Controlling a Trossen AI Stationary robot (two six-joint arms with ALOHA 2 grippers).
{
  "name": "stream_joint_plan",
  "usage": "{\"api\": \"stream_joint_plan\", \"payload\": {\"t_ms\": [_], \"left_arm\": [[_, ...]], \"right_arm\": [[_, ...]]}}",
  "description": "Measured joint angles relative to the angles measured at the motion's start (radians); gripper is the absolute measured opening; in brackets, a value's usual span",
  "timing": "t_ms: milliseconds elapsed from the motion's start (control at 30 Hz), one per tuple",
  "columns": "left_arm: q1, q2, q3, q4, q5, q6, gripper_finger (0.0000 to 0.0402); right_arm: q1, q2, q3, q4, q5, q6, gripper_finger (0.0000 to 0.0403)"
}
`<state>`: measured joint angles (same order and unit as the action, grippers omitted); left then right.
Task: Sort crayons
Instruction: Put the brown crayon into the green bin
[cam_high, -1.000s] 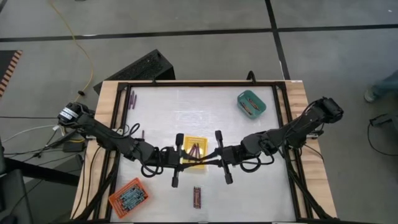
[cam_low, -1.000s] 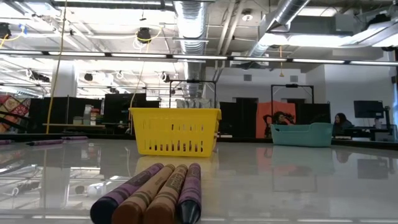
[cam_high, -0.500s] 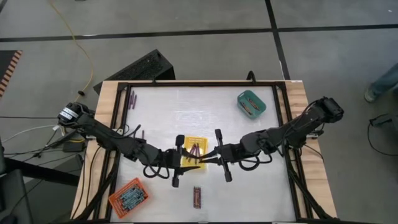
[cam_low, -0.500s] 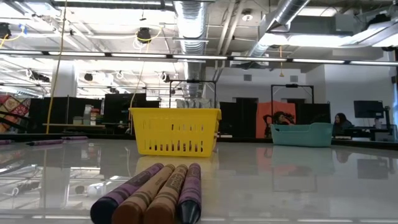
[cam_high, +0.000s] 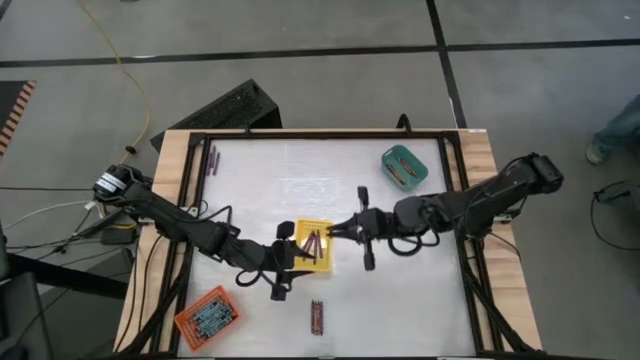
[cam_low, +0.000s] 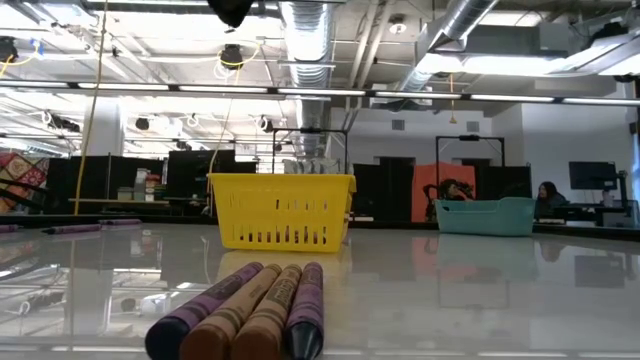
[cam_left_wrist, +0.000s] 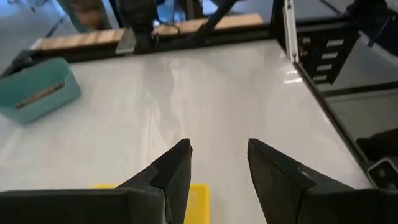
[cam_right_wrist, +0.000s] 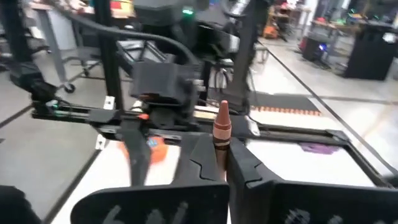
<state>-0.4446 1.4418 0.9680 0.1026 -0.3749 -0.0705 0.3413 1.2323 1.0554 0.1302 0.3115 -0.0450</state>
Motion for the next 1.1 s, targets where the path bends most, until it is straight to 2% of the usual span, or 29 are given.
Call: {"api": "stream_joint_plan", "payload": {"t_ms": [500,800,1100], "left_arm": [[0.000,0.000,0.000,-0.137,0.000,-0.014,0.0148],[0.000,0.000,0.000,-0.145,-0.001,-0.014,0.0148],[0.000,0.000,0.000,-0.144,-0.003,-0.013,0.0148]], "right_arm": [[-0.158,-0.016,0.000,-0.074,0.008,0.097,0.0000],[-0.162,-0.016,0.000,-0.109,0.007,0.123,0.0000],[-0.152,-0.016,0.000,-0.126,0.082,0.179,0.0000]]}}
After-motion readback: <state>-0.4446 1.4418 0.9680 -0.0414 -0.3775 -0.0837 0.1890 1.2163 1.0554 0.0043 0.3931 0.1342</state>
